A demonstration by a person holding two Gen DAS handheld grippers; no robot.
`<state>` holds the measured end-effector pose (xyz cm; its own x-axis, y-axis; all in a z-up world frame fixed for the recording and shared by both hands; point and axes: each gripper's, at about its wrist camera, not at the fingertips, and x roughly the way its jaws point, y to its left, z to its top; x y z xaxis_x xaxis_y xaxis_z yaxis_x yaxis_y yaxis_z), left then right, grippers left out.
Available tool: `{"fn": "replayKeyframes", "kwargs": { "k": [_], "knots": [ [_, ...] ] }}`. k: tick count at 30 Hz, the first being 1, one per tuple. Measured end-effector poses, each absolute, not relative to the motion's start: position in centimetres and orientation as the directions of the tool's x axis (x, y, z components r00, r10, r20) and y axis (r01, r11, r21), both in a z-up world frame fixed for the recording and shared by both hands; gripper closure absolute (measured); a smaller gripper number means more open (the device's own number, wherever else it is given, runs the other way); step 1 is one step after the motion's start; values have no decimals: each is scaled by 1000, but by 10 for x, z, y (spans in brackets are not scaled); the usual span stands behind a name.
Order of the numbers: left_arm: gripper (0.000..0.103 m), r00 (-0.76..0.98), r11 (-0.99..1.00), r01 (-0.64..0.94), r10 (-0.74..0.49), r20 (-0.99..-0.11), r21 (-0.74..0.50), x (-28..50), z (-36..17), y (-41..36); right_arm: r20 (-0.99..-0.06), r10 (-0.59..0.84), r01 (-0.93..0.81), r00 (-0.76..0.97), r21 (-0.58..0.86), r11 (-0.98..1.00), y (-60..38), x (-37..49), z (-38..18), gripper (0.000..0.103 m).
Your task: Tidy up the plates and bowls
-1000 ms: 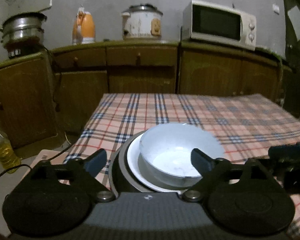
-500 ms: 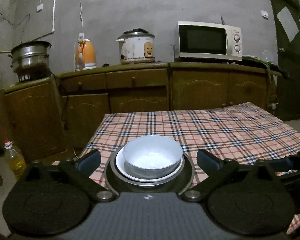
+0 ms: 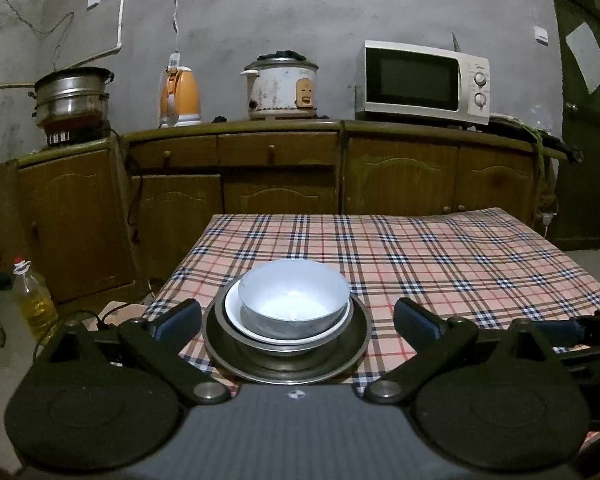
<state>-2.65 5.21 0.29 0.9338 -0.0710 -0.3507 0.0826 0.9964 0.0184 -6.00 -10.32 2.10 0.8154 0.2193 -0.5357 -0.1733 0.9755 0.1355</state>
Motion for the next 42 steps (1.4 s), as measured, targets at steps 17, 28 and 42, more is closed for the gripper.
{"fn": "replayKeyframes", "kwargs": {
  "k": [17,28,42],
  "knots": [
    [0,933,997,70,-54,-355,32,-26,0,51,-544,224,-173,809,144,974,-105,-58,18,24],
    [0,929,997,66,-52,-367,27,-25,-3,51,-550,225,-171,805,147,974,-104,-57,15,24],
    [0,925,997,73,-59,-375,22,-24,-4,48,-555,223,-167,801,151,974,-105,-56,12,24]
  ]
}}
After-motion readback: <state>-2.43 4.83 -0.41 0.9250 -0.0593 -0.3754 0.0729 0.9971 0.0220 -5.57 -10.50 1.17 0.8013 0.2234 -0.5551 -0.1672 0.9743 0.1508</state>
